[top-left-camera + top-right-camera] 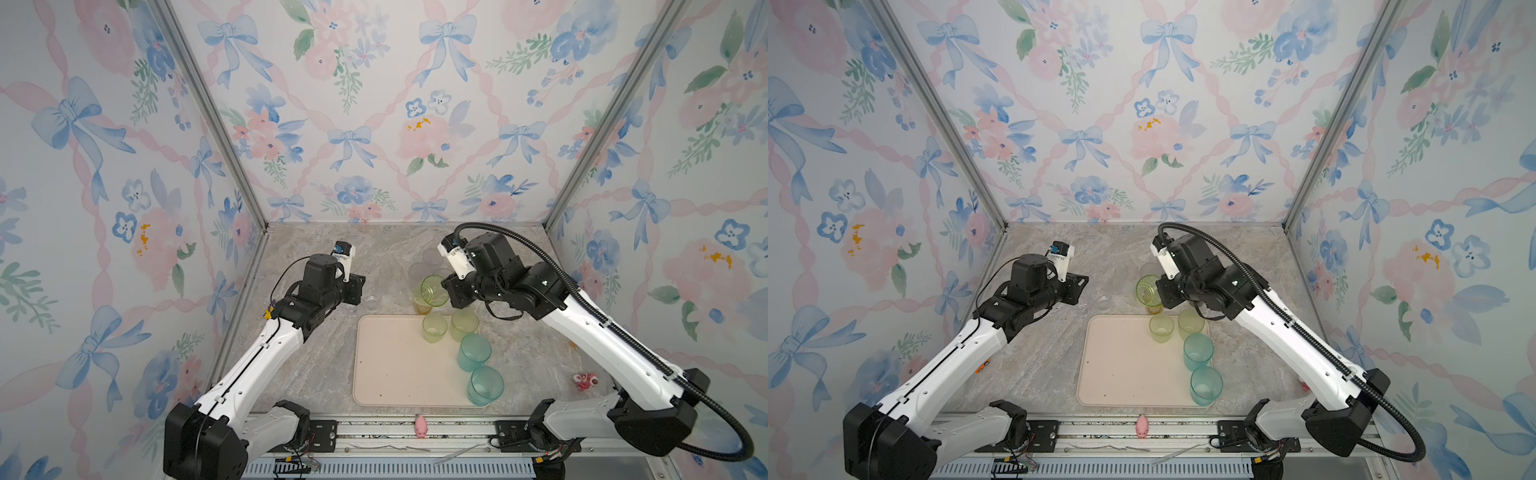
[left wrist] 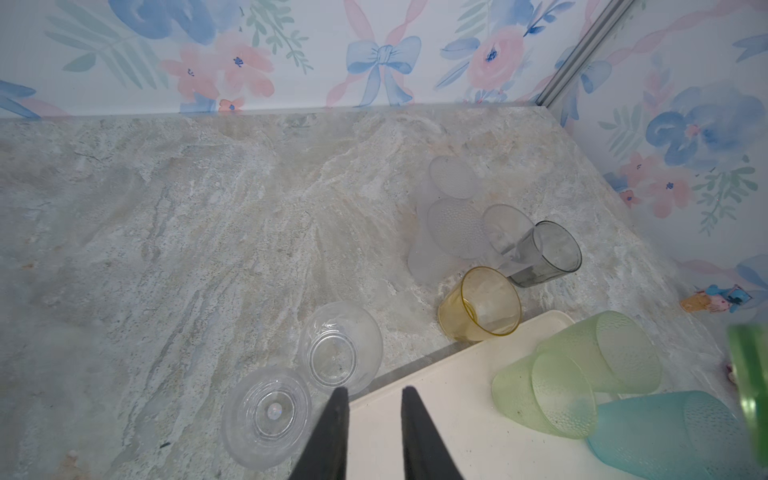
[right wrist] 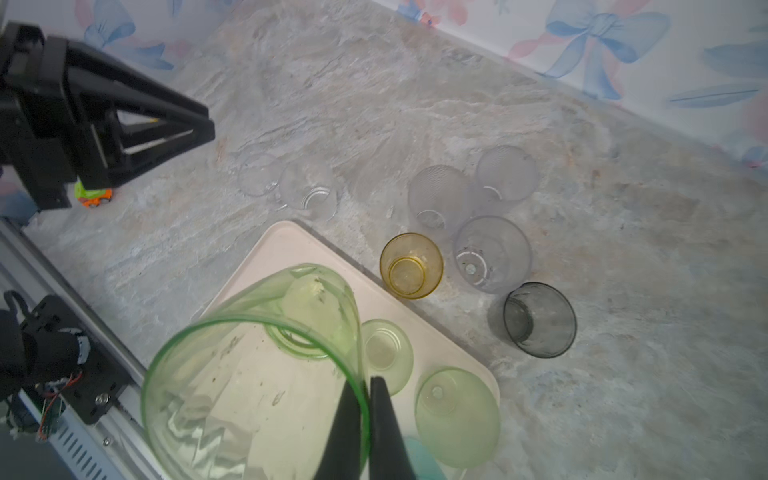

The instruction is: Place the glasses into the tray

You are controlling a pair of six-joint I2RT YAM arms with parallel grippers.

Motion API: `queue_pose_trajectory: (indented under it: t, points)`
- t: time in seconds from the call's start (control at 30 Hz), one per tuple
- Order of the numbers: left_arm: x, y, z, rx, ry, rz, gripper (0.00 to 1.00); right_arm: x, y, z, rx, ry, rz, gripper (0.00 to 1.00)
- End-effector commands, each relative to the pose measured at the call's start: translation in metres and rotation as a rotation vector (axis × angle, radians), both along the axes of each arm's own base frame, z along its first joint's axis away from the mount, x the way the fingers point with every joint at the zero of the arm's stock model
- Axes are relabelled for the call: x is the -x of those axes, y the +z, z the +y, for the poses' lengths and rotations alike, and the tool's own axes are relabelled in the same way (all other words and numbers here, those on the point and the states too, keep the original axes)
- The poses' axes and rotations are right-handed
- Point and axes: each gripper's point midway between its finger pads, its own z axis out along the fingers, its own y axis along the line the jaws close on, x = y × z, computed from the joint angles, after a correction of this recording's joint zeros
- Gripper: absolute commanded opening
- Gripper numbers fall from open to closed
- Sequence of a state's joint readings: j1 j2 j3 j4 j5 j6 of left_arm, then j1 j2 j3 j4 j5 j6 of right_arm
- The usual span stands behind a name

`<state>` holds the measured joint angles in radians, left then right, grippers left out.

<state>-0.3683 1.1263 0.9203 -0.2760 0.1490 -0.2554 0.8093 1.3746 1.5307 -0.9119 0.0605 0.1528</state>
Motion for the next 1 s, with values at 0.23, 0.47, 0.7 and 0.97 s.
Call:
queue_pose_trajectory:
  t: [0.23,0.47,0.7,0.97]
  points:
    - [0.025,-0.048,-0.006,0.017,-0.052,0.149,0.24,0.008,-0.105,0.050,0.218,0.087,0.152,0.00]
    - [0.034,-0.071,-0.018,-0.004,-0.077,0.211,0.23,-0.005,-0.150,0.059,0.302,0.103,0.214,0.00]
    - [0.044,-0.090,-0.029,-0.018,-0.102,0.269,0.23,-0.021,-0.171,0.058,0.325,0.092,0.237,0.00]
    - [0.061,-0.122,-0.048,-0.048,-0.158,0.365,0.22,-0.031,-0.188,0.055,0.330,0.084,0.265,0.00]
